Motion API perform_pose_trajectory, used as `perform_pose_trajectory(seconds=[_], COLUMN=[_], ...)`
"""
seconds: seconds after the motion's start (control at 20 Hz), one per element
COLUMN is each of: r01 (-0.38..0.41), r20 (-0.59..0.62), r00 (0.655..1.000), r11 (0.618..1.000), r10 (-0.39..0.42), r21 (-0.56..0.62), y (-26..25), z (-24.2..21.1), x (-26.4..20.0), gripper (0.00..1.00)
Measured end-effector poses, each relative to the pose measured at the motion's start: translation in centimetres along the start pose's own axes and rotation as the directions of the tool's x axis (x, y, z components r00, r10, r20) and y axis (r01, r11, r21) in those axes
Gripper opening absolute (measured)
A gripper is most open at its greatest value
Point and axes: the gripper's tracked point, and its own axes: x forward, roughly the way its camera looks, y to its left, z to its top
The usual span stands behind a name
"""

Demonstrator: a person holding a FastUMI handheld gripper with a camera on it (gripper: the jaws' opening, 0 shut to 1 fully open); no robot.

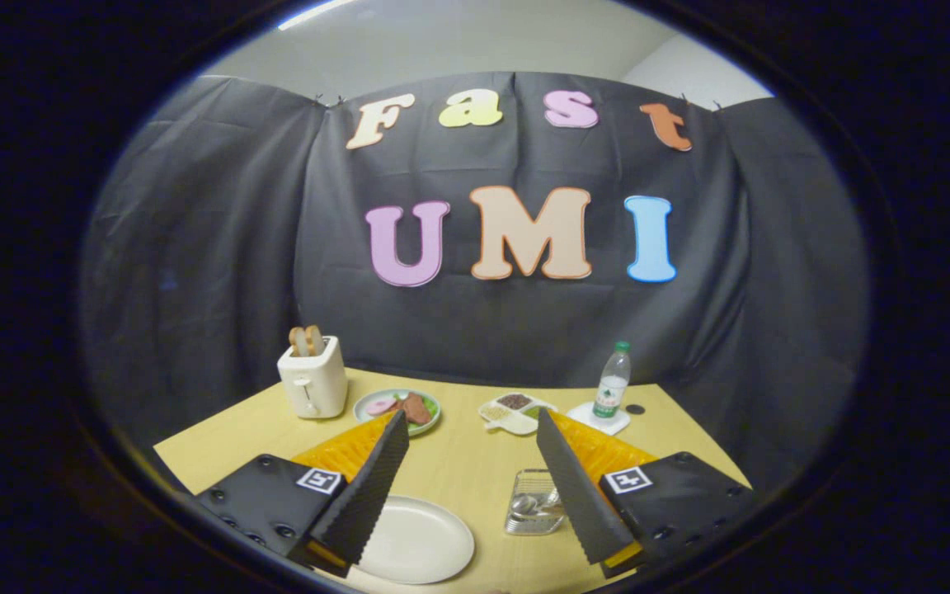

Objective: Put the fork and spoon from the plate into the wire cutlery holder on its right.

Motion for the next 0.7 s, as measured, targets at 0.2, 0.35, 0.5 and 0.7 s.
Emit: perform_pose_trajectory(seconds=[0.2, 0.35, 0.5, 0.7], r01=[0.012, 0.013, 0.022, 0.030], r20=[0.022, 0.019, 0.020, 0.020], r00=[1.000, 1.000, 1.000, 0.999], r11=[1.000, 0.999, 0.999, 0.999], r10=[-0.012, -0.014, -0.022, -0.030], r21=[0.023, 0.036, 0.033, 0.023], y=[0.7, 0.5, 0.1, -0.2], z=[0.7, 0.7, 0.9, 1.0], x=[0.4, 0.8, 1.0, 1.2], gripper=[0.99, 0.99, 0.99, 0.99])
